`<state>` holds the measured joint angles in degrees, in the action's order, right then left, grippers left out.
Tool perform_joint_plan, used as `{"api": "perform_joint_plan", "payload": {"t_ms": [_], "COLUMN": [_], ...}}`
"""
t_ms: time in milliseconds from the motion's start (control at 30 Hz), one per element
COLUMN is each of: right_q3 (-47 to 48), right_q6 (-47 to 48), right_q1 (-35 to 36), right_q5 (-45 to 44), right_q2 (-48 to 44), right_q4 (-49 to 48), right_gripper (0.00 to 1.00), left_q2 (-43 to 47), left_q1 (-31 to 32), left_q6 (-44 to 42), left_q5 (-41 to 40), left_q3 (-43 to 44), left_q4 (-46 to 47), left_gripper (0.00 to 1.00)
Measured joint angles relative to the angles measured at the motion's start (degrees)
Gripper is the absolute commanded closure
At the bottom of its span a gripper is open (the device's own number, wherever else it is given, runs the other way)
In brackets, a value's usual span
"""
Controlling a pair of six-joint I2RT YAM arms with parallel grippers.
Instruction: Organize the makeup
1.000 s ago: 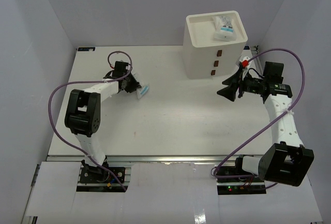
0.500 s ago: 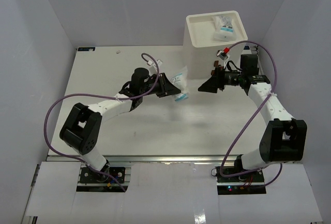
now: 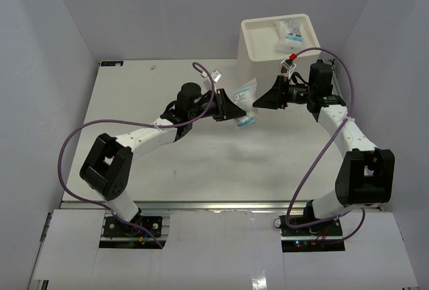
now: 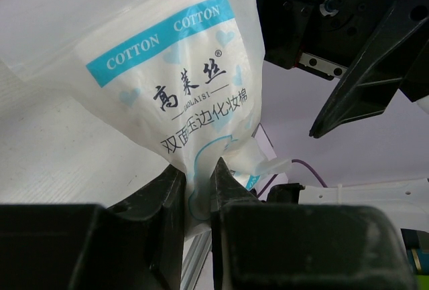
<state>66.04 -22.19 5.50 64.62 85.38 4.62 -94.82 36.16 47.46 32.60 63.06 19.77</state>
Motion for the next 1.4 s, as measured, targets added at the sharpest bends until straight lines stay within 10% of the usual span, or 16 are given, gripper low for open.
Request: {"api": "perform_joint_plan", "payload": {"t_ms": [267, 600, 1000, 1400], "right_q3": [1.64, 1.57, 0.54, 7.50], "right_q6": [-1.81, -4.20, -3.20, 6.70], "right_q1": [0.93, 1.26, 1.23, 0.90], "right_q5": [-0.15, -0.17, 0.49, 0.41], "right_q2": [2.12, 2.34, 2.39, 2.61], "right_q4": [-1.21, -4.08, -6.17, 1.77], "right_gripper": [0.02, 0.41, 0.84, 0.92], "left_q2": [-0.77, -2.19, -2.28, -0.19], "left_q1": [1.25, 2.97, 3.02, 2.75], "left_q6": [0.06, 0.48, 0.69, -3.72], "left_q5": [0.00, 0.06, 0.40, -0.63], "left_q3": [0.92, 2.80, 3.13, 3.13], "left_q4": [-0.06, 0.24, -0.08, -1.30], "left_gripper": [0.83, 0.79, 0.36, 0.16]}}
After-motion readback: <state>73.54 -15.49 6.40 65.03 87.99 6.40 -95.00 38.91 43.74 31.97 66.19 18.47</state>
